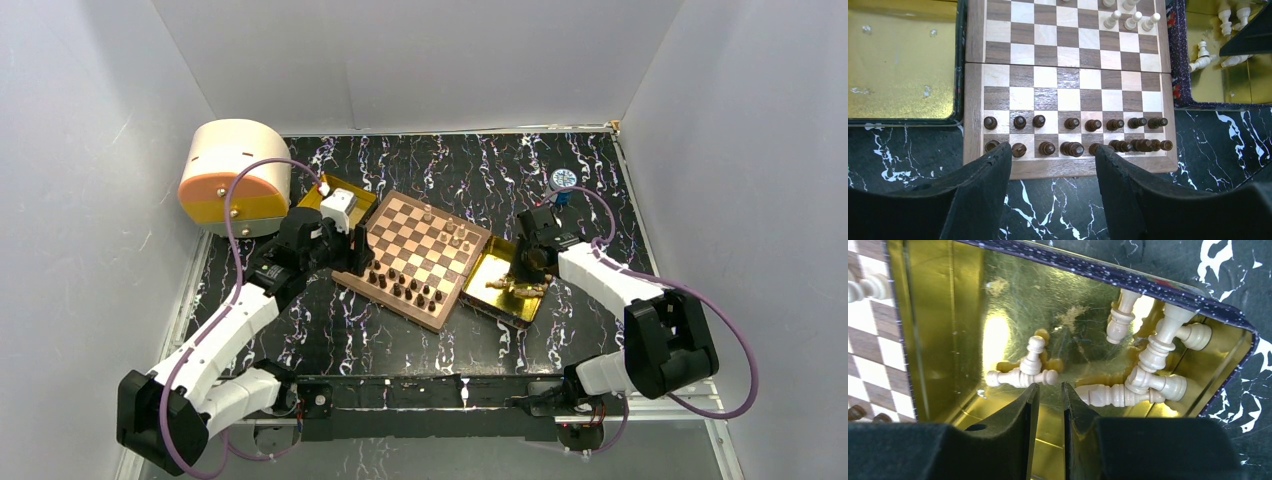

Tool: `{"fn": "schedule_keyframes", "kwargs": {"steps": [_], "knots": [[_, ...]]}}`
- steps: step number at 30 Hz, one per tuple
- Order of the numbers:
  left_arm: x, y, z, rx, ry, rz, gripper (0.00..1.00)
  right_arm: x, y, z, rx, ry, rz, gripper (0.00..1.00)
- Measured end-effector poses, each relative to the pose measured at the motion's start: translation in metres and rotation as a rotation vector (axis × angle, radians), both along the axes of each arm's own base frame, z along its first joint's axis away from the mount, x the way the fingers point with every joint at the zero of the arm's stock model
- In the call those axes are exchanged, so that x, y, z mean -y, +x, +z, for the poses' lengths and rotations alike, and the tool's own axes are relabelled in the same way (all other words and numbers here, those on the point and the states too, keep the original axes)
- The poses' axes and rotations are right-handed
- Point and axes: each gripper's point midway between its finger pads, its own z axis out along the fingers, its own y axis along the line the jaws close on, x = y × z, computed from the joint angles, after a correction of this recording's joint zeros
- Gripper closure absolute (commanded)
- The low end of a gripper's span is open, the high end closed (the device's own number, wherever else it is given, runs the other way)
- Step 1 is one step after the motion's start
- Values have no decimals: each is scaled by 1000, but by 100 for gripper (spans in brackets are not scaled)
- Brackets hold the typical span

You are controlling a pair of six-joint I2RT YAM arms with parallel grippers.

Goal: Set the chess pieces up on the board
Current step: Pick up the chess piece from the storage box.

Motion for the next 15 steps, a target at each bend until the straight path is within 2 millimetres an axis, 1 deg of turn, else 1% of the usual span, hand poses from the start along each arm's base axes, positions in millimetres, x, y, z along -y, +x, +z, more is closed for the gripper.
{"fn": "schedule_keyframes", "kwargs": {"steps": [4, 8, 14, 15], "knots": [[-3, -2, 2, 19, 2, 6, 39, 2, -2, -12, -24, 5, -7, 64], [-5, -1, 2, 24, 10, 14, 39, -3, 0, -16, -26, 46, -13, 64], [-6, 0, 2, 26, 15, 20, 38, -7, -6, -23, -56, 107, -55, 64], [-6, 0, 2, 26, 15, 20, 37, -8, -6, -24, -58, 114, -60, 64]]}}
